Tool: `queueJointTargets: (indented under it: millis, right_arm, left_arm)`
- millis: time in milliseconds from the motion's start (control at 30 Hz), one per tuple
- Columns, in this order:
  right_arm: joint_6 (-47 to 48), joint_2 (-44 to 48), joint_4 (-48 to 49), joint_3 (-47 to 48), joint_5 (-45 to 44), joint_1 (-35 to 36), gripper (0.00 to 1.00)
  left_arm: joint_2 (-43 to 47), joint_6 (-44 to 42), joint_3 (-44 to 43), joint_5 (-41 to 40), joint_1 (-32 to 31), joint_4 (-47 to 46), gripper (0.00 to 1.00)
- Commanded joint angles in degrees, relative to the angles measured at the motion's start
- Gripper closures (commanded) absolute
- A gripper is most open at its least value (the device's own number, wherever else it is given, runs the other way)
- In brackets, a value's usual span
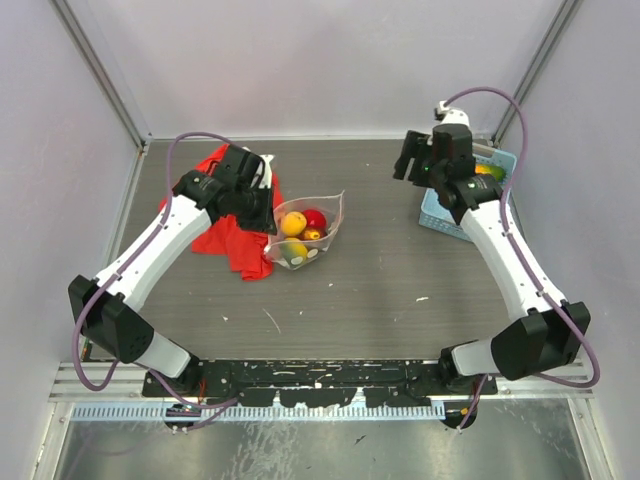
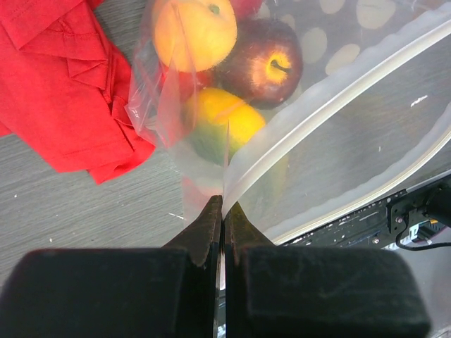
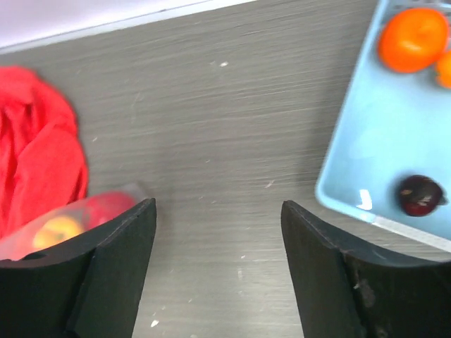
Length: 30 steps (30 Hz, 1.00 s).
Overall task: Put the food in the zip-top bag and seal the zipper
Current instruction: Pick up the fake fruit from the bin.
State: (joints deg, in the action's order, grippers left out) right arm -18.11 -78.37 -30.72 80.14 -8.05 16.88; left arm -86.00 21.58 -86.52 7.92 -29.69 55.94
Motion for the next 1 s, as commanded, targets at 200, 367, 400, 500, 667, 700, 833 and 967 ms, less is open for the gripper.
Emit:
queueJointTargets:
  millis: [200, 367, 400, 500, 667, 700, 833, 967]
  right_arm:
    - [-1.9, -4.2, 13.3, -4.3, 2.7, -14.4, 0.11]
    - [-3.9, -7.7, 19.6, -5.7, -1.3, -18.5, 0.0]
    - [-4.2, -9.1, 20.3, -5.6, -2.0, -19.3, 0.0]
    - [-5.9, -12.7, 22.2, -5.2, -3.7, -22.1, 0.0]
    - [-10.4, -18.6, 26.4, -4.6, -6.3, -27.1, 0.0]
    - [-10.8, -19.9, 27.0, -4.3, -6.9, -27.6, 0.01]
    - [-13.4, -25.2, 30.2, -2.4, -7.8, -30.5, 0.04]
    - [-15.8, -30.1, 32.3, -0.5, -8.3, -32.1, 0.07]
  left_arm:
    - [0.7, -2.2, -0.3, -0.5, 0.3, -3.2, 1.0]
    - [0.9, -2.7, 1.5, -0.3, 0.3, -4.1, 1.0]
    - [0.9, -2.8, 1.8, -0.5, 0.3, -4.2, 1.0]
    - [0.6, -3.0, 1.9, -0.9, 0.3, -4.1, 1.0]
    - [0.1, -3.6, 1.9, -1.5, 0.3, -3.9, 1.0]
    - [0.2, -3.7, 2.0, -1.9, 0.3, -4.0, 1.0]
    - [0.1, -4.3, 2.1, -3.1, 0.3, -4.2, 1.0]
    - [-0.2, -4.6, 2.4, -3.2, 0.3, -4.5, 1.0]
